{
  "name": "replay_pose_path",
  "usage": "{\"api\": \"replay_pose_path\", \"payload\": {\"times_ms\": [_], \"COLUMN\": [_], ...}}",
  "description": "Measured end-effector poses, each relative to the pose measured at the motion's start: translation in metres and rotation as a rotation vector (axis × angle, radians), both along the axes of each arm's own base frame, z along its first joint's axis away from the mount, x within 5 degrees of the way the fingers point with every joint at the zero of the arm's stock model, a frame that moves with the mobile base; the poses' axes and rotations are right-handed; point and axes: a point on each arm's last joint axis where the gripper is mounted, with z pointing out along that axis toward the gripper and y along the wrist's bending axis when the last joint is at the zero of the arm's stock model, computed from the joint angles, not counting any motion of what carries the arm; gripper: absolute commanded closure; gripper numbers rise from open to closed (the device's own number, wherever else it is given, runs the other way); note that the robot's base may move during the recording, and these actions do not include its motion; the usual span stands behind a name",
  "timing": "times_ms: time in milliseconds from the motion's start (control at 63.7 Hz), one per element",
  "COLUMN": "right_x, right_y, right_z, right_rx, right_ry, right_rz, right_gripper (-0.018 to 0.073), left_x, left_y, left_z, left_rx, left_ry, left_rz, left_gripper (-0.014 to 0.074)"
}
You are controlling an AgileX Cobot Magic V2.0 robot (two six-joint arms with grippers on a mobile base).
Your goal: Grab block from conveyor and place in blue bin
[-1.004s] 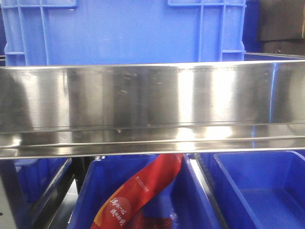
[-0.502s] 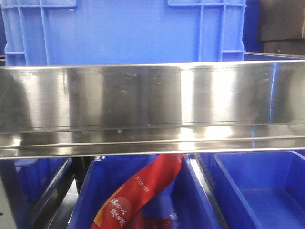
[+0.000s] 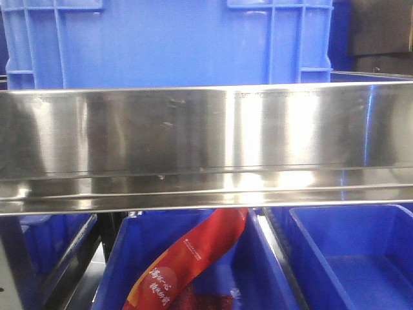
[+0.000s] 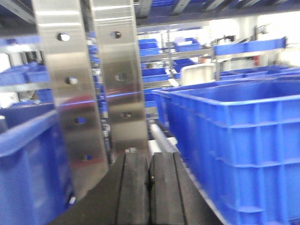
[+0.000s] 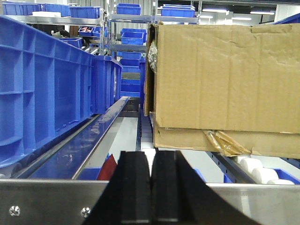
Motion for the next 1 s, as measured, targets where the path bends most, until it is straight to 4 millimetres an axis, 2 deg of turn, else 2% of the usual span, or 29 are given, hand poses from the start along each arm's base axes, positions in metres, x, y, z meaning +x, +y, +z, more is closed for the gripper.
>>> {"api": "replay_pose_path", "payload": {"times_ms": [220, 345, 502, 580, 1004], "right_x": [0.000, 0.000, 0.000, 0.000, 0.000], "right_y": [0.000, 0.000, 0.000, 0.000, 0.000], "right_z": [0.000, 0.000, 0.000, 0.000, 0.000], "right_rx": [0.000, 0.000, 0.000, 0.000, 0.000], "right_ry": [-0.002, -0.002, -0.005, -0.005, -0.005], "right_rz": [0.000, 0.000, 0.000, 0.000, 0.000], "right_gripper": [0.0727, 0.0727, 0.0727, 0.0727, 0.0727], "left_x": [0.006, 0.007, 0.014, 0.016, 0.017], "left_y": [0.000, 0.000, 0.001, 0.000, 0.000], "left_z": [-0.023, -0.052, -0.088, -0.099, -0.101], "left_rx": [-0.011, -0.097, -0.192, -0.213, -0.187], "left_ry": [0.026, 0.002, 0.071, 0.089, 0.060], "left_rz": [-0.002, -0.010, -0.009, -0.010, -0.013], "left_gripper": [0.0707, 0.0707, 0.0707, 0.0707, 0.0707]}}
